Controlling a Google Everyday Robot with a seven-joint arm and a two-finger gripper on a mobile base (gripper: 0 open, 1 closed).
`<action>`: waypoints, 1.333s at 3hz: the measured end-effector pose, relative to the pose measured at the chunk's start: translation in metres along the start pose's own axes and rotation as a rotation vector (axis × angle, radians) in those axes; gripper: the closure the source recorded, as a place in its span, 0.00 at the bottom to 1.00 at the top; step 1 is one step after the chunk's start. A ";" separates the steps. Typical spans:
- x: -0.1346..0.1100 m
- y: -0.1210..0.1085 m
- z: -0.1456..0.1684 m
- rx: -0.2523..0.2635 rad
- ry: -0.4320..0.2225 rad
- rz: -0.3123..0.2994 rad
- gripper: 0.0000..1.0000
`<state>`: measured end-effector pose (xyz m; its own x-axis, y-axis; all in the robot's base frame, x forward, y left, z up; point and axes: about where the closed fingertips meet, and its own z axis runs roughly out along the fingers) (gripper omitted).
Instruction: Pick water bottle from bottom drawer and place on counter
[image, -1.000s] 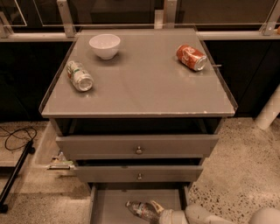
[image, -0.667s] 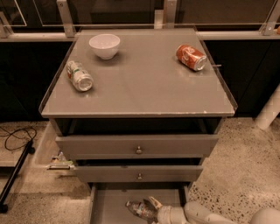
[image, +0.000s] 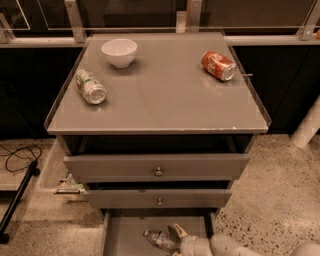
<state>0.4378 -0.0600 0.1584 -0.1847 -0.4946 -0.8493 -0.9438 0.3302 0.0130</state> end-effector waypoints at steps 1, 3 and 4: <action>0.013 -0.004 0.002 0.042 0.033 0.008 0.00; 0.018 -0.005 0.007 0.041 0.047 0.021 0.19; 0.018 -0.005 0.007 0.041 0.047 0.021 0.43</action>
Offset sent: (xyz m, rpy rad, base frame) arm 0.0059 -0.0086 -0.0279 -0.0617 0.0287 -0.0560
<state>0.4407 -0.0653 0.1390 -0.2177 -0.5239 -0.8235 -0.9279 0.3727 0.0082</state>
